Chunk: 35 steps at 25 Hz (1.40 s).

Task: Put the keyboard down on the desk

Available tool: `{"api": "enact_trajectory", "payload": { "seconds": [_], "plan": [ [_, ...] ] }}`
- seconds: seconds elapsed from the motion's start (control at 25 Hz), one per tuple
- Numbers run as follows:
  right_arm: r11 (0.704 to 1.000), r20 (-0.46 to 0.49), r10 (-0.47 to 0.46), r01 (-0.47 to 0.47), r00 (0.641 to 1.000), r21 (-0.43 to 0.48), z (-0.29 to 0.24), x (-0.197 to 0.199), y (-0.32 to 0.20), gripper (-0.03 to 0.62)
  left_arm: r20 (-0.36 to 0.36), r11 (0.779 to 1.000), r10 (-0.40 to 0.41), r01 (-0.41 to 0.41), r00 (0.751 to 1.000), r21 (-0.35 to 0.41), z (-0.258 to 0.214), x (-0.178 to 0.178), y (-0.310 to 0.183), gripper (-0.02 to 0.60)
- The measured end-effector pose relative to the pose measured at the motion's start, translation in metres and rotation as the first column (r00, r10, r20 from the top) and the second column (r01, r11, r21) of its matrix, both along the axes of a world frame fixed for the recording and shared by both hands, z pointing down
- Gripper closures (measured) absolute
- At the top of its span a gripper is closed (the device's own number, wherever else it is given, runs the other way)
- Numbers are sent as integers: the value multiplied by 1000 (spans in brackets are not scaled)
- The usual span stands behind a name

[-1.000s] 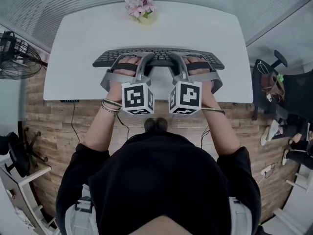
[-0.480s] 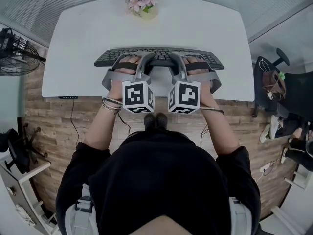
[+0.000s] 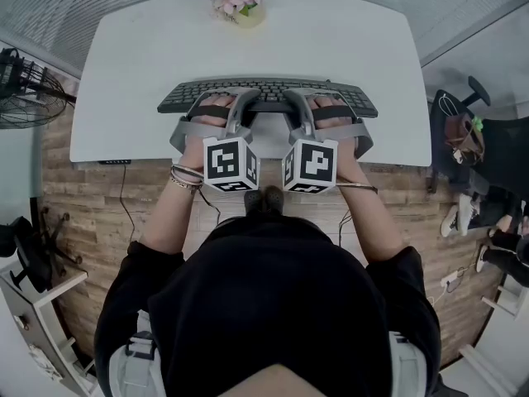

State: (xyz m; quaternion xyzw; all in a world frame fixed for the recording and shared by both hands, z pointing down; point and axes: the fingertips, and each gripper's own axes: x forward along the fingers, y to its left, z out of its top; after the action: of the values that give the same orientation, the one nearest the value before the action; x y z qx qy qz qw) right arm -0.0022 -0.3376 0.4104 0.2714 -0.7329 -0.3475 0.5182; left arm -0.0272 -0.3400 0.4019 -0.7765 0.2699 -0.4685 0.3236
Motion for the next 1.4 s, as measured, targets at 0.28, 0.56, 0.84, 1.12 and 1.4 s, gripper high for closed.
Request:
{"api": "enact_trajectory", "payload": {
  "seconds": [0.28,0.56,0.84,1.12,1.4],
  "plan": [
    [1000,10,-1,1,1000,-14,5,-2,12,500,-6,1000,19,-19,1000,-21,5,1,13,480],
    [1000,11,-7,7,1000,-22,10,-6,19,500,-22,999,29,-30,999,-40,9,2,22,482],
    [1000,16,-10,11,1000,-24,13,-6,31,500,-26,998,28,-30,999,-52,12,3,34,482],
    [999,12,-17,17,1000,-29,19,-7,39,500,-31,997,25,-27,999,-67,19,2,42,482],
    [999,13,-17,18,1000,-36,25,-10,45,500,-29,996,24,-26,999,-84,26,0,48,482]
  ]
}}
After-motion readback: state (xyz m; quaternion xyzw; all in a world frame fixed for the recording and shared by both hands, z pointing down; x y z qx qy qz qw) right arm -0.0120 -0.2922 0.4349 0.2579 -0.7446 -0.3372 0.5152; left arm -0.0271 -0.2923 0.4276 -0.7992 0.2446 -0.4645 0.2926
